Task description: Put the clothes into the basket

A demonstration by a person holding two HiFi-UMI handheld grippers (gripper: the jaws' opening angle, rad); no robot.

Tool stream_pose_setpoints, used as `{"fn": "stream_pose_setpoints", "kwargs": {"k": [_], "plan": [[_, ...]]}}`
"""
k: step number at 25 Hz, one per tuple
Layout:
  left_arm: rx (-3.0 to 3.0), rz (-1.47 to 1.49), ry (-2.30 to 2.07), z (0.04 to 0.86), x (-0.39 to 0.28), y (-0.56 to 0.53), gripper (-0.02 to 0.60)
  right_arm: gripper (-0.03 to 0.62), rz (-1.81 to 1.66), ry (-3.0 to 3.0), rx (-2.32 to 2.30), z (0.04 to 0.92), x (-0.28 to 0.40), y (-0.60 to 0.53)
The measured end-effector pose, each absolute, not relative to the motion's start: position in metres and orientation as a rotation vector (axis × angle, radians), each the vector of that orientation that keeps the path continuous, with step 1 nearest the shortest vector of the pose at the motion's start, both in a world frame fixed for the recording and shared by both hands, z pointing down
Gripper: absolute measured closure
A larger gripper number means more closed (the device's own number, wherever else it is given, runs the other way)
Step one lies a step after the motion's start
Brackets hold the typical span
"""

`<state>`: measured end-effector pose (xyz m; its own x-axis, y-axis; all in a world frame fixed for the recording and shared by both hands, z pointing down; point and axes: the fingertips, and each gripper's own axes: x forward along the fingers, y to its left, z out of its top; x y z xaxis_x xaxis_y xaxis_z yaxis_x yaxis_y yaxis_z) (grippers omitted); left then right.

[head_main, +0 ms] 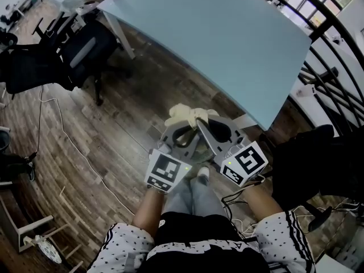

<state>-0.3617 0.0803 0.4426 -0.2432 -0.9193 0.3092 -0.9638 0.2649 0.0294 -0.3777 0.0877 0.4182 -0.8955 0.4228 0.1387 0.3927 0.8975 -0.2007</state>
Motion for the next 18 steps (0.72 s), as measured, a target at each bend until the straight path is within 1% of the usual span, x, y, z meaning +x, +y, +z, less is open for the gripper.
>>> {"fn": "stream_pose_setpoints", "kwargs": {"k": [18], "plan": [[1.751,0.255,-2.203,0.478,-0.354,0.075,0.545,0.56,0.282,-2.836,-0.579,0.454,-0.372,0.082]]}}
